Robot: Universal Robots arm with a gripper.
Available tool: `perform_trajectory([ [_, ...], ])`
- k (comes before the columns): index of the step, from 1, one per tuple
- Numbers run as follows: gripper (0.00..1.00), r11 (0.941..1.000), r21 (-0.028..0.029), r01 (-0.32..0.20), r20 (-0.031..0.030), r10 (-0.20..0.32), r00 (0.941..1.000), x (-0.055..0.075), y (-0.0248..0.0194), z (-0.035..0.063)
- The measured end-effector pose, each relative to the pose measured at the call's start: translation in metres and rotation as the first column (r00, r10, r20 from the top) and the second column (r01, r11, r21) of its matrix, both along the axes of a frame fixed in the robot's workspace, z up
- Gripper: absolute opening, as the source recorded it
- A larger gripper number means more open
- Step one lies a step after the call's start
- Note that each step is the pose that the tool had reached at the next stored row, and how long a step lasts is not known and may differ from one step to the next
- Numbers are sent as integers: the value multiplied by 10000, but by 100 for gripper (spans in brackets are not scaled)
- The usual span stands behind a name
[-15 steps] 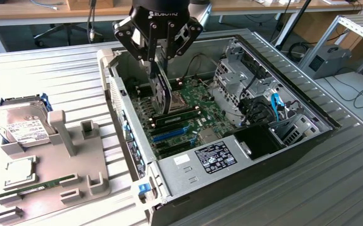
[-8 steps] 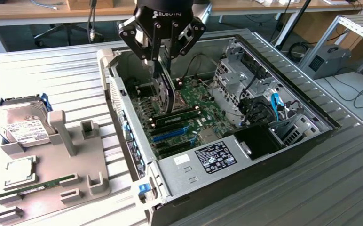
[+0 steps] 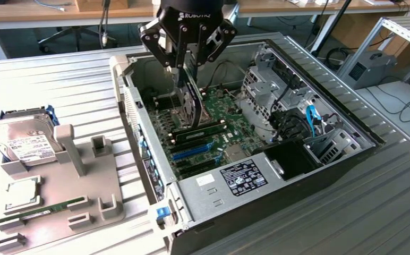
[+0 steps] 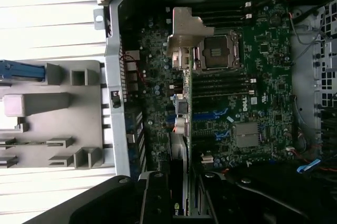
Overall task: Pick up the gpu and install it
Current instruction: 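Pick up the gpu and move the gpu toward the slot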
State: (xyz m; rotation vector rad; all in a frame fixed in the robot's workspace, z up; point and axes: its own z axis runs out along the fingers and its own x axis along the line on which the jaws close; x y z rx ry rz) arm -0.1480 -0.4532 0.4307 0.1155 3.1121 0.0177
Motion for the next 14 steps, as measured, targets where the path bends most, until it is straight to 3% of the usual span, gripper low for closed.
perform_trajectory([
  [14,26,10000,-11,0,0,0,10000,140,0,-6],
])
